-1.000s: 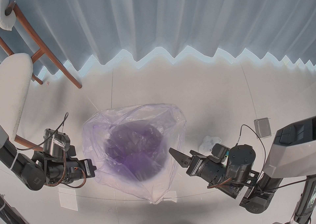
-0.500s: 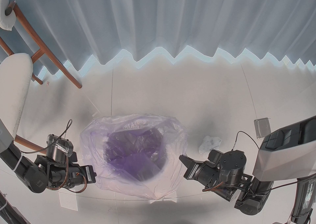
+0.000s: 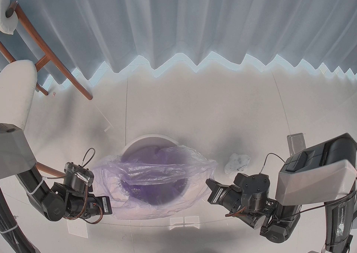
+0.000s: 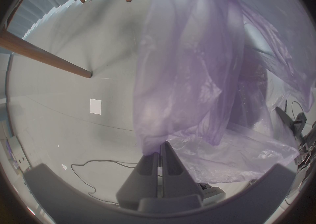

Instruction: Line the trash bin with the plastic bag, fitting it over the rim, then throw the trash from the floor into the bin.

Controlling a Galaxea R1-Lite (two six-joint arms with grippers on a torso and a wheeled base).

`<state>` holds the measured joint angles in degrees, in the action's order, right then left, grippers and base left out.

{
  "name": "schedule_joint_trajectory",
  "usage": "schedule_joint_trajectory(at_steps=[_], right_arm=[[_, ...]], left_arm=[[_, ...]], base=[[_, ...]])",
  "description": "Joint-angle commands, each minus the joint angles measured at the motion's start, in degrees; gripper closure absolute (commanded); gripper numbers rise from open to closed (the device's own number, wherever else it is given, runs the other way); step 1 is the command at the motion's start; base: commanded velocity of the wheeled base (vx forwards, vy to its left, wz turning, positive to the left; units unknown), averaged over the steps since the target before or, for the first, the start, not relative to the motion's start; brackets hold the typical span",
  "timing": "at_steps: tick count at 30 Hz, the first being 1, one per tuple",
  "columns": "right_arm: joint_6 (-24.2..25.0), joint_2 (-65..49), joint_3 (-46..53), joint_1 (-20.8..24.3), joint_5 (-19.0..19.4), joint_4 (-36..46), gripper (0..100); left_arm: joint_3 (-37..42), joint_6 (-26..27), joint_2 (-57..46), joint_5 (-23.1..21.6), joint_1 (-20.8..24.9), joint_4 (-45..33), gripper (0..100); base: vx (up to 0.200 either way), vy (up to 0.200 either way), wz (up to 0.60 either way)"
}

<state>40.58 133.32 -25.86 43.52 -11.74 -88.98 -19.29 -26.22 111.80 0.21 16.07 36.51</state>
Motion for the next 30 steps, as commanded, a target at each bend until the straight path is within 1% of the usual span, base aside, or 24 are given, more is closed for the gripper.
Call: schedule_joint_trajectory(at_steps=[1, 4, 6, 7, 8, 9, 12, 16, 21, 22, 27, 30], right_arm=[[-0.1, 1.3, -0.3, -0.2, -0.1, -1.0, 100], [-0.1, 1.3, -0.3, -0.5, -0.1, -1.0, 100], [-0.2, 1.3, -0.3, -0.8, -0.1, -1.0, 100], [-0.2, 1.3, -0.3, -1.2, -0.1, -1.0, 100], [-0.2, 1.4, -0.3, -1.3, -0.1, -1.0, 100], [-0.4, 1.4, -0.3, -1.4, -0.1, -1.0, 100], [-0.5, 1.1, -0.2, -1.3, -0.1, -1.0, 100], [-0.8, 0.9, 0.1, -1.2, -0.1, -1.0, 100], [-2.4, 0.7, 0.6, -1.2, -0.1, -1.0, 100], [-2.3, 0.6, 0.6, -1.2, -0.1, -1.0, 0], [-0.5, -1.2, 0.7, -0.5, 0.0, -1.0, 0], [0.6, -2.2, 1.5, 0.2, 0.2, -1.0, 0]], left_arm=[[1.3, 0.8, 4.7, 1.2, 1.1, 2.2, 100], [2.8, 1.3, 7.2, 2.9, 1.2, 9.0, 100], [3.4, 1.3, 8.4, 3.5, 1.2, 11.5, 100], [4.3, 1.4, 10.3, 4.5, 1.0, 15.3, 100], [4.5, 1.4, 10.7, 4.7, 1.0, 16.2, 100], [5.2, 1.4, 11.9, 5.2, 1.2, 19.4, 100], [6.9, 1.3, 12.4, 5.2, 2.0, 24.8, 100], [8.7, 1.2, 12.0, 5.0, 2.8, 27.6, 100], [9.9, 1.3, 11.7, 5.1, 3.5, 28.0, 100], [10.0, 1.3, 11.5, 5.0, 3.6, 28.3, 0], [11.5, 0.8, 8.8, 4.5, 4.1, 31.4, 0], [13.8, 0.8, 3.2, 4.5, 4.9, 33.7, 0]], base=[[0.0, 0.0, 0.0], [0.0, 0.0, 0.0], [0.0, 0.0, 0.0], [0.0, 0.0, 0.0], [0.0, 0.0, 0.0], [0.0, 0.0, 0.0], [0.0, 0.0, 0.0], [0.0, 0.0, 0.0], [0.0, 0.0, 0.0], [0.0, 0.0, 0.0], [0.0, 0.0, 0.0], [0.0, 0.0, 0.0]])
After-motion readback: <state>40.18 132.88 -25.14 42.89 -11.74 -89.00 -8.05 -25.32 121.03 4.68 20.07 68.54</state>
